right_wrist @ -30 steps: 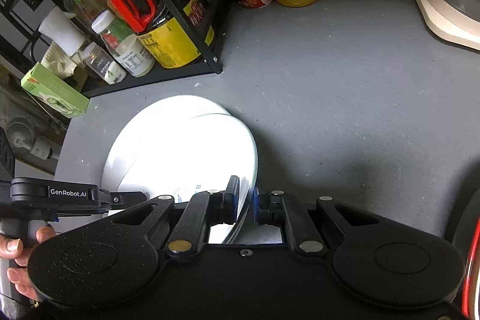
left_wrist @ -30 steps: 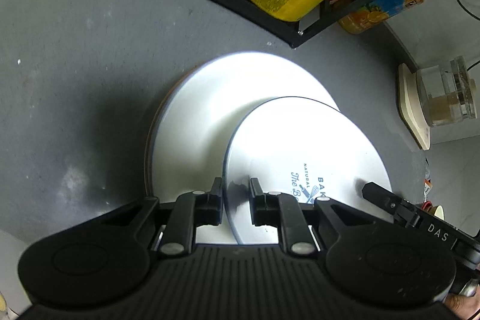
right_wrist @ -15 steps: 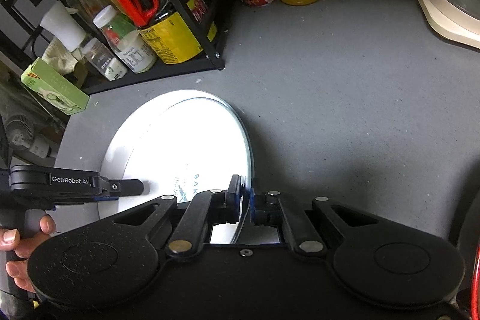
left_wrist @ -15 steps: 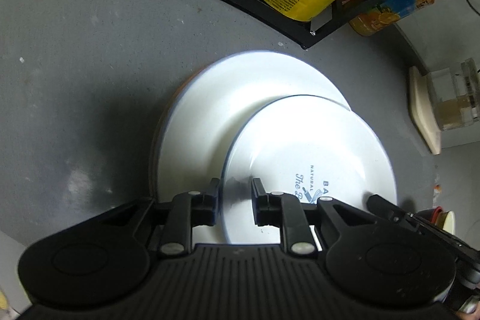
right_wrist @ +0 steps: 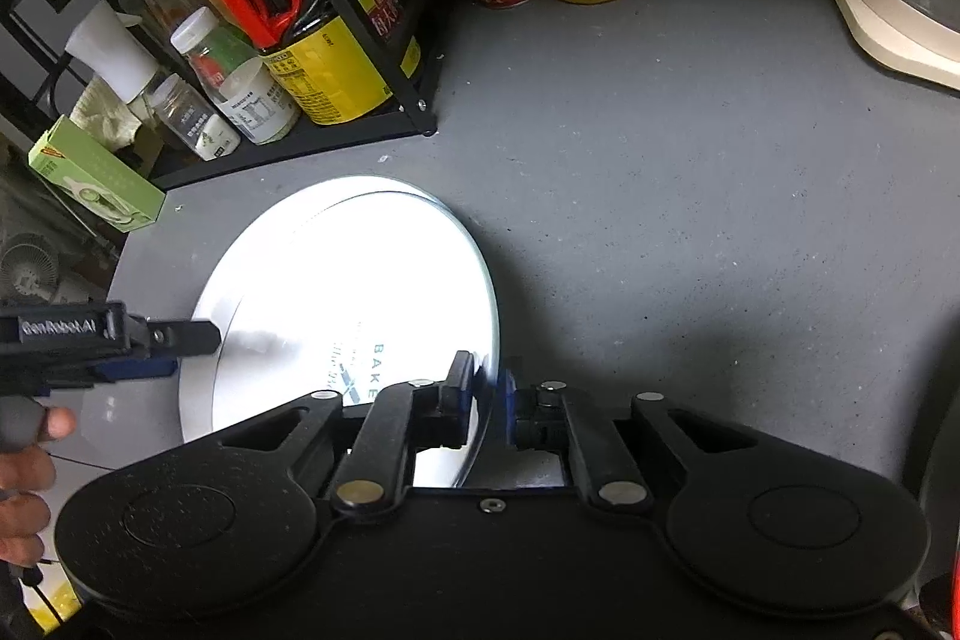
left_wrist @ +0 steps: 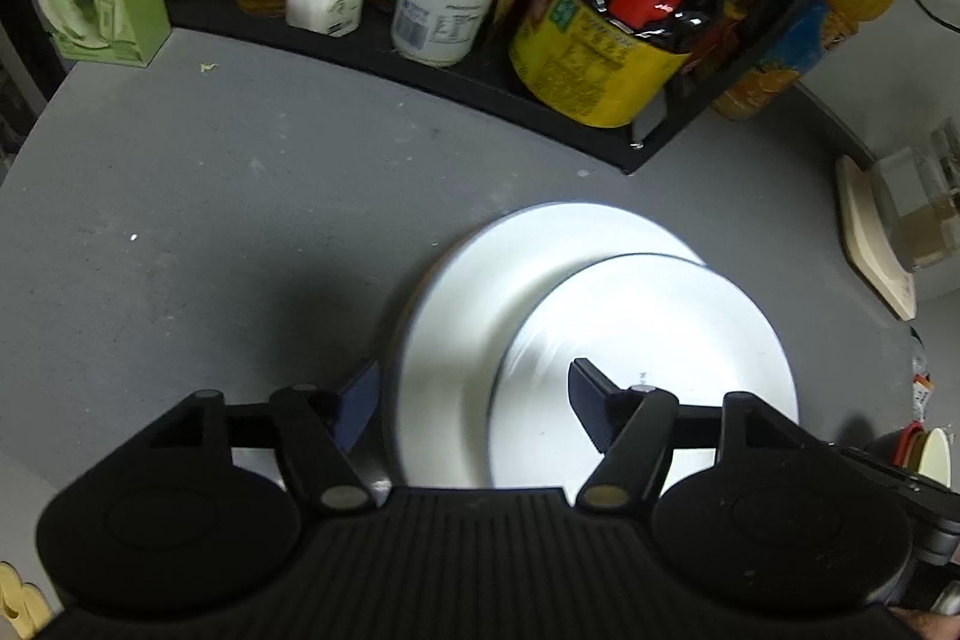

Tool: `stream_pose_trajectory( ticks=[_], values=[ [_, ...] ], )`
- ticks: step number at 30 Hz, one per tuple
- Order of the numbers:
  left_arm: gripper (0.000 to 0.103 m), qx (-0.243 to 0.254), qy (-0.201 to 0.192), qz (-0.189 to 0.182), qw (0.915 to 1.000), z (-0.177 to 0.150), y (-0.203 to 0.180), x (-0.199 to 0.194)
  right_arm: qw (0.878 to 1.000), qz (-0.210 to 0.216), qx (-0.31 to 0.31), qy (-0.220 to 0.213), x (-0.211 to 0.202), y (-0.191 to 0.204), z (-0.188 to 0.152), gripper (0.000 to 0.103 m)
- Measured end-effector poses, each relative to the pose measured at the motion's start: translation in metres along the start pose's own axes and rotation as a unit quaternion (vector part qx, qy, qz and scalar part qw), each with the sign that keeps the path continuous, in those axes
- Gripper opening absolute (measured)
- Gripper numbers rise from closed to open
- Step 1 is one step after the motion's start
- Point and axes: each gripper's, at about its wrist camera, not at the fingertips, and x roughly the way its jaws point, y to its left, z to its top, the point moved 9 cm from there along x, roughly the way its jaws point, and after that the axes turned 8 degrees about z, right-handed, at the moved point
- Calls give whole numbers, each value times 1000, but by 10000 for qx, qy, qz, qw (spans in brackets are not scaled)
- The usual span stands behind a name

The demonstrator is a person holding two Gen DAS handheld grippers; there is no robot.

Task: Organize plates and bowls
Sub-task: 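Lower the 'Bakery' plate onto the stack and open both grippers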

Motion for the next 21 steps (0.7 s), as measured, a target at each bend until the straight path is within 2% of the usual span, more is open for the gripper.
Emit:
stream_pose_trajectory(
  ticks=[3,5,10,21],
  values=[
    [68,-88,136,10,9999,-5,7,10,10000,-23,44,11,1,-3,-1,20],
    [66,-194,156,210,9995,-8,14,14,10000,5,78,14,1,-5,-1,21],
    [64,-285,279,100,9992,-14,19,22,9999,29,60,98,6,-3,-3,22],
    [62,-602,83,38,9981,-9,39,20,9996,145,38,240,16,5,-10,22]
  ],
)
